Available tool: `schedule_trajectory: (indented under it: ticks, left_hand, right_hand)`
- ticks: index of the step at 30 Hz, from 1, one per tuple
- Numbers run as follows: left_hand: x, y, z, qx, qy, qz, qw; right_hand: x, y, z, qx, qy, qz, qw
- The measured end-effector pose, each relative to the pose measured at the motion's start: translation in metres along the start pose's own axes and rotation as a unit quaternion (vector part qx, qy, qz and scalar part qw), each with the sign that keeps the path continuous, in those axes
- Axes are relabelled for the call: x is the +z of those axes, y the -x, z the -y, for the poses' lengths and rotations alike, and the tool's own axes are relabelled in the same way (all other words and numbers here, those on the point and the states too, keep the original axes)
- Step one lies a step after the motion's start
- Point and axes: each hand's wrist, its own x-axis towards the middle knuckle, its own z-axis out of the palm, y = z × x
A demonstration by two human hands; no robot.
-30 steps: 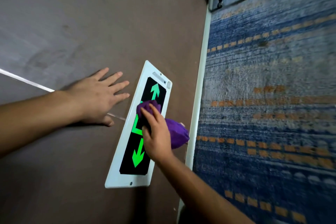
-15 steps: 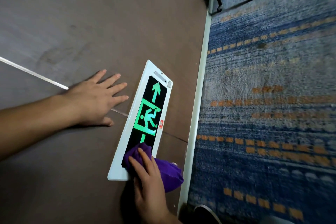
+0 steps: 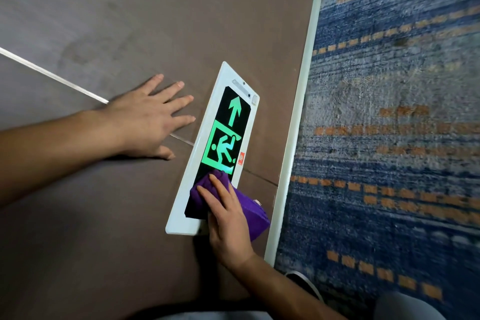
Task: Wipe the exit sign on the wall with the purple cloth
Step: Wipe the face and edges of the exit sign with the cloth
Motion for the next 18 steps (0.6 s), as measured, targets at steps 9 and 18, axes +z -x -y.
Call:
schedule_trajectory:
  ticks: [9,18]
  left_hand:
    - [0.005,-0.004,0.005,0.000,0.019,-0.014,1.000]
    - [0.010,-0.013,0.004,0.003,0.034,-0.036,0.999]
  right_hand:
    - [-0.042,-0.093,-0.008,-0.009,0.021,-0.047,0.999]
    - [-0.094,-0.196,-0.001,0.066,0.007,-0.068,0.995]
